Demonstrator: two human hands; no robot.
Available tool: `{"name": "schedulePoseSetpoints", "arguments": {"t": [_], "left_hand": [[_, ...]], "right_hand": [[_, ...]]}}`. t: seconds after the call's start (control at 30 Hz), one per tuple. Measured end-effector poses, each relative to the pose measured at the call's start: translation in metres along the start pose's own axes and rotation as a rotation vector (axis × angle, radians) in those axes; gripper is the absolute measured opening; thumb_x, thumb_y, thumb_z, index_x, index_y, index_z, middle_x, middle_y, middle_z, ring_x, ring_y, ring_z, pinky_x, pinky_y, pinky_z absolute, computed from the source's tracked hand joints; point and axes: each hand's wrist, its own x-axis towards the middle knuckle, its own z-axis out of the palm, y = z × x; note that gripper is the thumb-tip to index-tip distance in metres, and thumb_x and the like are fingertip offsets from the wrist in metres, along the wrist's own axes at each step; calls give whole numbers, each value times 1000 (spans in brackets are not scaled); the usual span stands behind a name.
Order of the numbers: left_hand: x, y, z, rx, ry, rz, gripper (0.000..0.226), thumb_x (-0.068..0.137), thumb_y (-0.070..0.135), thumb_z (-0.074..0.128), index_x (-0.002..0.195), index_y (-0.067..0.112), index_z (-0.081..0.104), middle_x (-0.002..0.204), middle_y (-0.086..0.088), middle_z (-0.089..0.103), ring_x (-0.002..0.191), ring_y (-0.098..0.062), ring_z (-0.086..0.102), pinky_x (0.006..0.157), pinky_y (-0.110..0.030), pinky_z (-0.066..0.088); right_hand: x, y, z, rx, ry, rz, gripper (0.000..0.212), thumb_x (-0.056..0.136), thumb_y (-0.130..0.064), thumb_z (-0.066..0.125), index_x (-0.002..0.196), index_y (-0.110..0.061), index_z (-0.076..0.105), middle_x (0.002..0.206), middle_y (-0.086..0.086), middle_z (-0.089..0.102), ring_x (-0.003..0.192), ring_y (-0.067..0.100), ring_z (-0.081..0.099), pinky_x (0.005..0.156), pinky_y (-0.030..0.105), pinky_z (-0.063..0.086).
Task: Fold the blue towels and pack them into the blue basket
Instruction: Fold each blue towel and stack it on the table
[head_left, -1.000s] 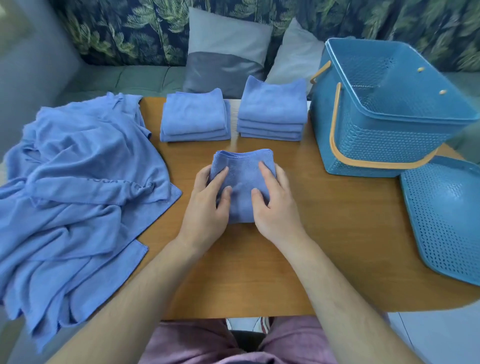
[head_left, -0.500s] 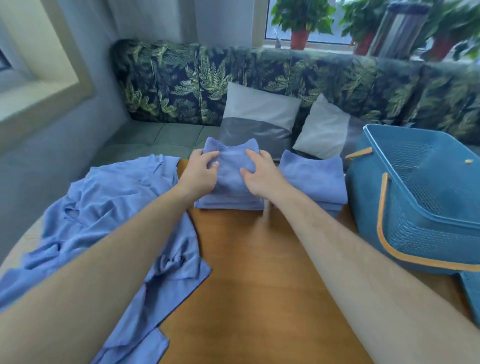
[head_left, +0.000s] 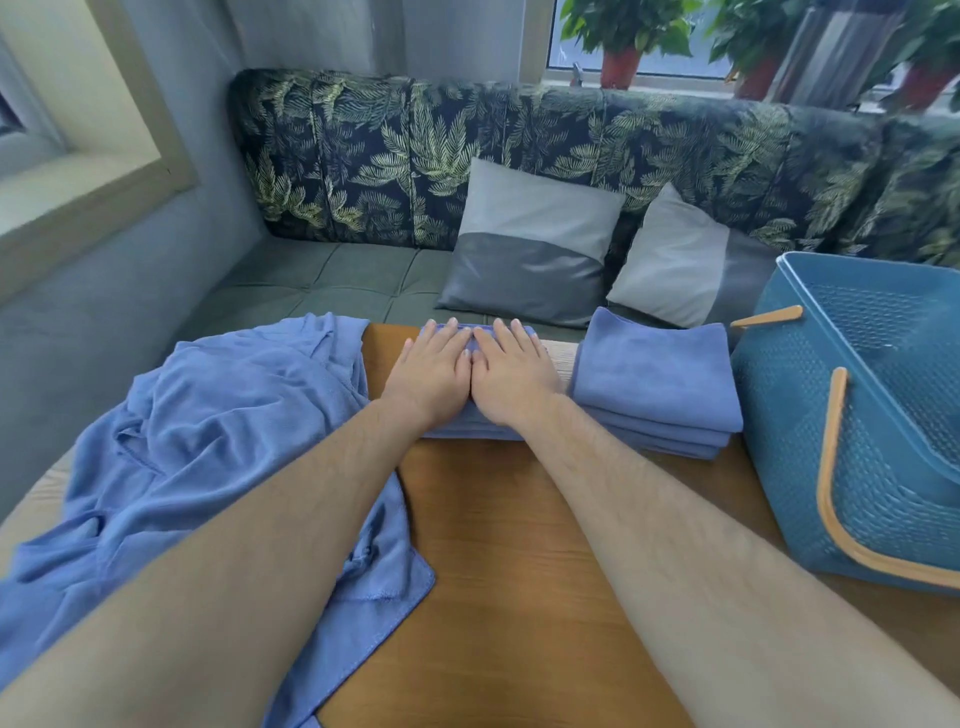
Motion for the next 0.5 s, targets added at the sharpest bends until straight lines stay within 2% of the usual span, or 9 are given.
{"name": "schedulePoseSetpoints", "arguments": {"t": [0.1, 0.27, 0.37, 0.43, 0.5], "left_hand": [[3, -8, 10, -63, 5, -11, 50, 108, 32, 23, 158, 27, 29, 167, 4, 18, 155, -21, 7, 124, -46, 4], [4, -8, 11, -55, -7, -21, 50, 108, 33, 23, 157, 27, 30, 166, 3, 21, 155, -21, 10, 125, -47, 6], [3, -4, 4, 16, -60, -13, 52, 108, 34, 20, 159, 26, 27, 167, 3, 17, 155, -20, 8, 125, -48, 5], [2, -3, -9, 77, -92, -7, 51, 108, 33, 20, 158, 26, 28, 168, 2, 17, 155, -22, 9, 124, -48, 4], [-4, -8, -23, 111, -48, 23, 49, 108, 33, 23, 153, 24, 38, 166, 0, 23, 154, -25, 14, 123, -50, 7]], "right_hand": [[3, 4, 9, 23, 23, 21, 54, 109, -40, 16, 161, -27, 20, 170, 1, 11, 157, 20, 2, 126, 37, -4], [4, 3, 10, 8, 3, 22, 55, 109, -41, 12, 162, -27, 17, 170, 0, 8, 157, 19, 0, 126, 38, -5], [3, 1, 2, -34, -63, 14, 56, 108, -40, 11, 162, -25, 14, 171, 2, 6, 157, 22, -1, 126, 40, -6], [1, -6, -9, -155, -67, -17, 55, 108, -38, 14, 160, -23, 20, 170, 4, 10, 157, 27, -1, 126, 45, -7], [-4, -17, -20, -247, 66, -91, 50, 107, -34, 21, 153, -22, 37, 165, 4, 27, 156, 30, 6, 125, 48, -7]]}}
